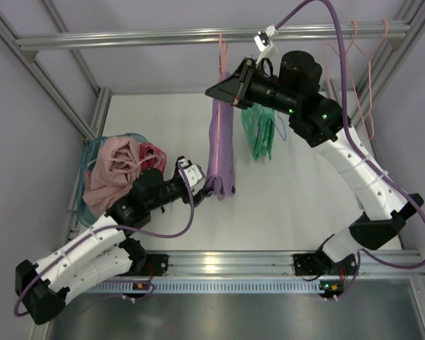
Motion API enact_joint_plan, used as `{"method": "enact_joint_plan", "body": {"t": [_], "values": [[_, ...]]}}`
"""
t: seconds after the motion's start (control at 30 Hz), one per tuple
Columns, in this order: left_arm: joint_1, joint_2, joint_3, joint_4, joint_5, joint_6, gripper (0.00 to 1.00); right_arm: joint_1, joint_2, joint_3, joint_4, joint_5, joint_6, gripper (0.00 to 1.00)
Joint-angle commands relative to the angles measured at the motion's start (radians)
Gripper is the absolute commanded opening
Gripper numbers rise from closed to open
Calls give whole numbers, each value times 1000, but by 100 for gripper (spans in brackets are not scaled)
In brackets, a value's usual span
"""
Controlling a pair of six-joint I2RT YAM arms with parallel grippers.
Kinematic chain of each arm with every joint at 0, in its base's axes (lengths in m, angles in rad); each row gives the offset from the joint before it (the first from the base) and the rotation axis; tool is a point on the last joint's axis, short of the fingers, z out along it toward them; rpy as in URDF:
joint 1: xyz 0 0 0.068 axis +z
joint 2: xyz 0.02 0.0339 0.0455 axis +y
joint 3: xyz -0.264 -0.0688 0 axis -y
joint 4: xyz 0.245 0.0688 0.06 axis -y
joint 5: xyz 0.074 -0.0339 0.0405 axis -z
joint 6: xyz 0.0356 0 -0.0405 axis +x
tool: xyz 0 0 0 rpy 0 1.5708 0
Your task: Remove the trousers from the hanger
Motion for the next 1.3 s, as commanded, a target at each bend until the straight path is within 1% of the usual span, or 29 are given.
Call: {"method": "enact_joint_plan", "body": {"t": [0.0,0.07,0.2,0.3,0.43,0.5,0.57,0.63,0.73,0.77,0.8,0.9,1.1,1.17,1.27], "values": [[-5,11,-12,133,-91,32,80,-4,-25,79,146,1,14,0],[-7,18,-10,136,-73,26,81,-6,-25,79,146,2,16,0],[-10,9,-27,135,30,11,82,-7,-22,76,143,4,14,0],[-30,15,-39,136,13,5,83,-7,-25,66,143,2,13,0],[-30,28,-41,136,21,9,85,-7,-23,62,145,2,13,0],[-30,42,-38,150,-10,-3,85,-9,-23,63,146,-2,13,0],[-30,50,-33,170,-71,-11,83,-7,-22,62,146,-4,13,0],[-30,56,-36,184,-102,-6,82,-9,-25,59,146,-6,13,0],[-30,64,-35,212,-175,-6,81,-10,-28,53,146,-7,14,0],[-30,70,-35,218,-224,-17,81,-10,-29,51,145,-7,14,0],[-30,68,-35,236,-263,-18,80,-13,-31,50,145,-6,14,0],[-30,50,-42,286,-318,-20,78,-15,-37,39,145,-7,16,0],[-30,39,-27,380,-381,-29,77,-16,-42,4,149,-16,31,0],[-30,45,-12,393,-369,-43,79,-18,-45,-10,154,-22,36,0],[-30,64,25,406,-293,-99,80,-18,-48,-39,168,-39,47,0]]}}
